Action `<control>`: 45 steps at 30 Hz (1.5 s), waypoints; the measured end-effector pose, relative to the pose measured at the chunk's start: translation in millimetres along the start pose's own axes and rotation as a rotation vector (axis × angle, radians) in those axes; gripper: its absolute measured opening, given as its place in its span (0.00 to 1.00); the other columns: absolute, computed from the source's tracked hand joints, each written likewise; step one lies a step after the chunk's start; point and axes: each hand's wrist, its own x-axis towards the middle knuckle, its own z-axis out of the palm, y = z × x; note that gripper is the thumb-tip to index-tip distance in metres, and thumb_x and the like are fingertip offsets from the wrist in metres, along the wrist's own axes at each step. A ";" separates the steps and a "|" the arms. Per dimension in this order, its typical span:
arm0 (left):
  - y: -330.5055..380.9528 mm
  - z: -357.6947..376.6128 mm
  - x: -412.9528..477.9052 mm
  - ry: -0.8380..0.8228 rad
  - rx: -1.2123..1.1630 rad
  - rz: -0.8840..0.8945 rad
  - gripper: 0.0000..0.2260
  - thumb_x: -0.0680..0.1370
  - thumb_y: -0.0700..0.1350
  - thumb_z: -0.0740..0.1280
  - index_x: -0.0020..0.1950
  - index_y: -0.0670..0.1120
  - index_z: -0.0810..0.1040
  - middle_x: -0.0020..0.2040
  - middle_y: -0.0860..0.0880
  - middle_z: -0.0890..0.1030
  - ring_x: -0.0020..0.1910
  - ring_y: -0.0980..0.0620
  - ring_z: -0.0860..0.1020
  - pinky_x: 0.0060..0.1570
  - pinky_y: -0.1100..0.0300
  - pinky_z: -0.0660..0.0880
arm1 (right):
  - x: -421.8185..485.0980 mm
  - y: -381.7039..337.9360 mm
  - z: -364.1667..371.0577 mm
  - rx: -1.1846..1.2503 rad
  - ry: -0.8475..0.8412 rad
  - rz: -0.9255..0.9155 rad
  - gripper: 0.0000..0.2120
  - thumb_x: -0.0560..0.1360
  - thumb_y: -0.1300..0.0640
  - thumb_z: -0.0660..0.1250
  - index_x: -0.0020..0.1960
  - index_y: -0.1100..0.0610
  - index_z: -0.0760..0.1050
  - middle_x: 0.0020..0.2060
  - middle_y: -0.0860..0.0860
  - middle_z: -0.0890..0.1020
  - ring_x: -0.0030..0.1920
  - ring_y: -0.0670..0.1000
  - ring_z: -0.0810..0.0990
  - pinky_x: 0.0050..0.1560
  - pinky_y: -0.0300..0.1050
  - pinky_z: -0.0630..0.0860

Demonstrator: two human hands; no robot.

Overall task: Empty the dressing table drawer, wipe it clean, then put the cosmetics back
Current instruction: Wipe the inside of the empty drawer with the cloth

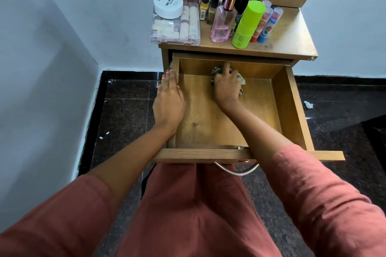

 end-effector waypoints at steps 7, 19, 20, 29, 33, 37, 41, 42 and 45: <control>-0.5 1.8 1.4 -0.005 0.003 -0.009 0.21 0.81 0.42 0.51 0.74 0.42 0.57 0.74 0.43 0.62 0.72 0.45 0.62 0.67 0.48 0.67 | 4.4 -23.7 -3.0 0.011 -0.016 0.012 0.17 0.79 0.66 0.51 0.67 0.66 0.66 0.70 0.63 0.59 0.68 0.65 0.61 0.54 0.54 0.75; -1.6 3.1 2.5 0.009 -0.007 -0.007 0.20 0.81 0.41 0.52 0.74 0.43 0.58 0.74 0.42 0.62 0.71 0.44 0.64 0.66 0.49 0.69 | 7.6 -63.0 9.8 0.177 0.072 -0.225 0.12 0.78 0.64 0.56 0.59 0.65 0.72 0.68 0.61 0.63 0.67 0.61 0.63 0.59 0.55 0.72; -1.6 3.3 2.4 0.008 -0.005 -0.004 0.20 0.81 0.41 0.52 0.74 0.43 0.58 0.74 0.42 0.62 0.71 0.44 0.64 0.66 0.49 0.68 | 7.2 -62.6 9.6 0.200 0.070 -0.218 0.12 0.77 0.64 0.57 0.58 0.65 0.73 0.68 0.60 0.63 0.66 0.61 0.64 0.59 0.54 0.72; -1.7 2.3 1.9 0.001 -0.005 -0.009 0.21 0.81 0.41 0.51 0.74 0.42 0.57 0.74 0.42 0.62 0.73 0.45 0.61 0.68 0.49 0.66 | -1.7 -58.5 -5.6 1.225 0.078 0.098 0.16 0.74 0.68 0.61 0.61 0.62 0.75 0.59 0.61 0.76 0.59 0.56 0.75 0.60 0.40 0.68; -0.6 0.7 2.7 -0.004 -0.021 -0.008 0.21 0.81 0.41 0.51 0.74 0.41 0.57 0.74 0.42 0.62 0.72 0.44 0.62 0.67 0.49 0.66 | -5.5 -66.8 -13.6 1.687 0.000 0.329 0.17 0.74 0.70 0.61 0.63 0.66 0.72 0.61 0.61 0.77 0.61 0.58 0.75 0.62 0.46 0.72; 0.5 -2.0 2.5 -0.012 -0.048 -0.032 0.21 0.81 0.41 0.51 0.74 0.43 0.57 0.74 0.43 0.62 0.69 0.43 0.66 0.62 0.49 0.69 | -6.9 -64.9 -14.1 1.777 -0.140 0.322 0.17 0.76 0.70 0.58 0.64 0.62 0.71 0.56 0.59 0.78 0.46 0.51 0.78 0.43 0.36 0.77; 1.0 -5.7 3.0 -0.021 -0.099 -0.059 0.20 0.81 0.40 0.51 0.74 0.45 0.58 0.73 0.42 0.64 0.66 0.41 0.70 0.56 0.47 0.72 | -10.5 -56.8 -22.8 1.713 -0.257 0.173 0.19 0.75 0.74 0.54 0.61 0.59 0.69 0.54 0.56 0.74 0.49 0.49 0.73 0.43 0.40 0.74; 0.9 -6.2 3.2 -0.019 -0.115 -0.066 0.20 0.81 0.39 0.51 0.74 0.45 0.58 0.72 0.42 0.65 0.65 0.41 0.71 0.55 0.47 0.73 | -13.3 -53.5 -24.4 1.666 -0.289 0.131 0.18 0.74 0.74 0.54 0.58 0.58 0.69 0.55 0.56 0.73 0.51 0.51 0.73 0.43 0.41 0.74; 0.7 -6.2 3.1 -0.015 -0.149 -0.072 0.20 0.81 0.40 0.51 0.74 0.46 0.58 0.70 0.41 0.69 0.62 0.40 0.74 0.54 0.49 0.73 | -30.5 -42.0 -26.7 1.506 -0.447 0.039 0.12 0.76 0.70 0.54 0.52 0.55 0.67 0.59 0.60 0.71 0.54 0.55 0.72 0.46 0.46 0.75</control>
